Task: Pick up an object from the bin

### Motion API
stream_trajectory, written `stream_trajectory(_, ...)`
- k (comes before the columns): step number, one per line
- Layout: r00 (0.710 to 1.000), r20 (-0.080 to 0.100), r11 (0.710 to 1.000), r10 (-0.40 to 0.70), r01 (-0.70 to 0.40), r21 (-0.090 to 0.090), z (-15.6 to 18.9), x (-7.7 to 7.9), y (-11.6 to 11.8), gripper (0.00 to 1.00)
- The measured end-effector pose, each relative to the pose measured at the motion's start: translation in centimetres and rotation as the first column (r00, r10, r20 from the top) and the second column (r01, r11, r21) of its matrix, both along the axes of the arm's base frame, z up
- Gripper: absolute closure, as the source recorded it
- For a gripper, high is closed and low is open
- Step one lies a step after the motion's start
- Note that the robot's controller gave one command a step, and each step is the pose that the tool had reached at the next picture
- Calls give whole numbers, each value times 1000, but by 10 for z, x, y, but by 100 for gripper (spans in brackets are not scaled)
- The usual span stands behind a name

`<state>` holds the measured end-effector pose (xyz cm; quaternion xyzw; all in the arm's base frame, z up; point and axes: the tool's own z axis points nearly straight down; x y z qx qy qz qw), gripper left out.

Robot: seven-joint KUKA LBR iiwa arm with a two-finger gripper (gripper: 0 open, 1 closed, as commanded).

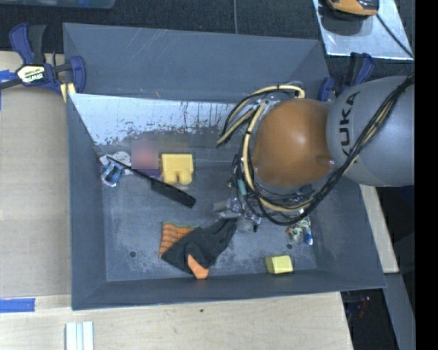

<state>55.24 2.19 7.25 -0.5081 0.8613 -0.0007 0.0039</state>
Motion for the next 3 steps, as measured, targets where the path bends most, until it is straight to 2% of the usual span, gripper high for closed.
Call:
stream_trajectory(1, 1000, 1, 1000, -2, 2, 1, 14, 0, 0, 100)
stream_trajectory(3, 1000, 1, 1000, -5, 5, 2, 64, 0, 0, 100)
